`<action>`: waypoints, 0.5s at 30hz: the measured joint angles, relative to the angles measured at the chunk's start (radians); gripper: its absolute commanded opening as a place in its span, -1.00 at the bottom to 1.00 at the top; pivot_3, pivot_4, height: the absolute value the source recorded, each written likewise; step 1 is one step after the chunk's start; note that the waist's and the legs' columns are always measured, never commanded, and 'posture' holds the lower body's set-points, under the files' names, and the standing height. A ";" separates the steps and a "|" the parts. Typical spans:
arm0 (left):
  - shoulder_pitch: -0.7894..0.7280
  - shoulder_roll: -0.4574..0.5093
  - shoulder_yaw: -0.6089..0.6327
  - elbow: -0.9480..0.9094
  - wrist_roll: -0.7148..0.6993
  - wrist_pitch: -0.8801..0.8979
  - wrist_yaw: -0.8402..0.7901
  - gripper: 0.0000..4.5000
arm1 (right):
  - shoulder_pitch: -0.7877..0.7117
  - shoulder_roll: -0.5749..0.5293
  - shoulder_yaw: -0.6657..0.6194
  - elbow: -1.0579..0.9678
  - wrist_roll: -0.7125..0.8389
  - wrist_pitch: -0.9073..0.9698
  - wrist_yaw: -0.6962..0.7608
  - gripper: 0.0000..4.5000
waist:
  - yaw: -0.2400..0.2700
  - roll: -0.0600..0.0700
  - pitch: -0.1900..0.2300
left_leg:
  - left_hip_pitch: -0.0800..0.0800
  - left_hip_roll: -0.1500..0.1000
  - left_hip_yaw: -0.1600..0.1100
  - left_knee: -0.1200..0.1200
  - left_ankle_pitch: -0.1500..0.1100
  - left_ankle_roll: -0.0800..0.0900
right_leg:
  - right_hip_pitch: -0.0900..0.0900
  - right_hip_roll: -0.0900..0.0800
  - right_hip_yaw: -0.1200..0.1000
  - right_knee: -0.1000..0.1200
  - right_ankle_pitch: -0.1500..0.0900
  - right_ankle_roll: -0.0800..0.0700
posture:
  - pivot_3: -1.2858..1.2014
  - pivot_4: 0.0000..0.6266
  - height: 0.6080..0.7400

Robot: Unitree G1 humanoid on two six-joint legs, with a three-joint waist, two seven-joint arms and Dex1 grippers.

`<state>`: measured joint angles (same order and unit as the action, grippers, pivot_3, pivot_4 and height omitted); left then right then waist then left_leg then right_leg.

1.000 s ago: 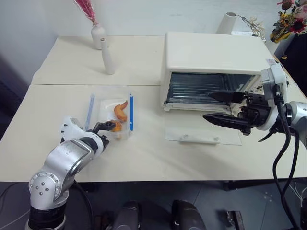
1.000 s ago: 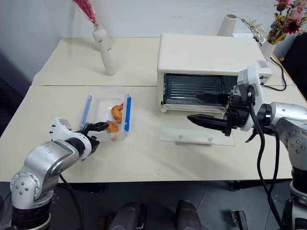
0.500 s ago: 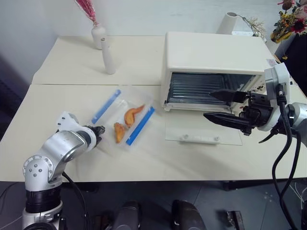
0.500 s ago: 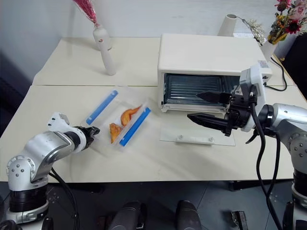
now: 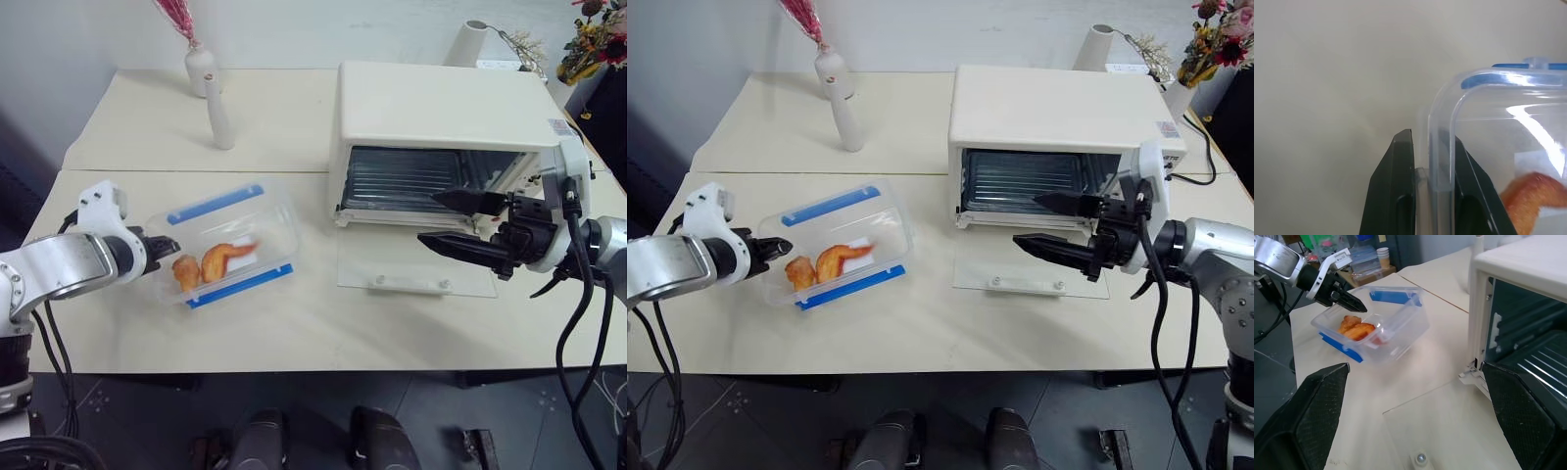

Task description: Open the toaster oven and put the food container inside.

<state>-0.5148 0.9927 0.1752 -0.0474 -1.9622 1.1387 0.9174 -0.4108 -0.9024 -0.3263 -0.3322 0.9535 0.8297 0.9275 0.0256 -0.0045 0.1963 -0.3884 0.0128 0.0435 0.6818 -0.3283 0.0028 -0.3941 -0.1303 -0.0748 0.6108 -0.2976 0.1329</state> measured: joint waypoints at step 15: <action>-0.495 -0.179 -0.369 0.189 0.119 0.186 -0.246 -0.87 | 0.221 -0.060 -0.205 -0.037 0.000 0.023 -0.031 1.00 | 0.003 -0.002 0.001 | 0.000 0.000 0.009 0.001 0.001 0.000 | 0.000 0.001 0.000 0.001 0.000 0.001 | 0.03 -0.52 1.00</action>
<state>-1.0103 0.8139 -0.1940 0.1421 -1.8436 1.3247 0.6716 -0.1895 -0.9625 -0.5313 -0.3693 0.9536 0.8525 0.8962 0.0285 -0.0062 0.1973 -0.3883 0.0126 0.0523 0.6823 -0.3273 0.0026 -0.3942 -0.1296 -0.0744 0.6118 -0.2974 0.1334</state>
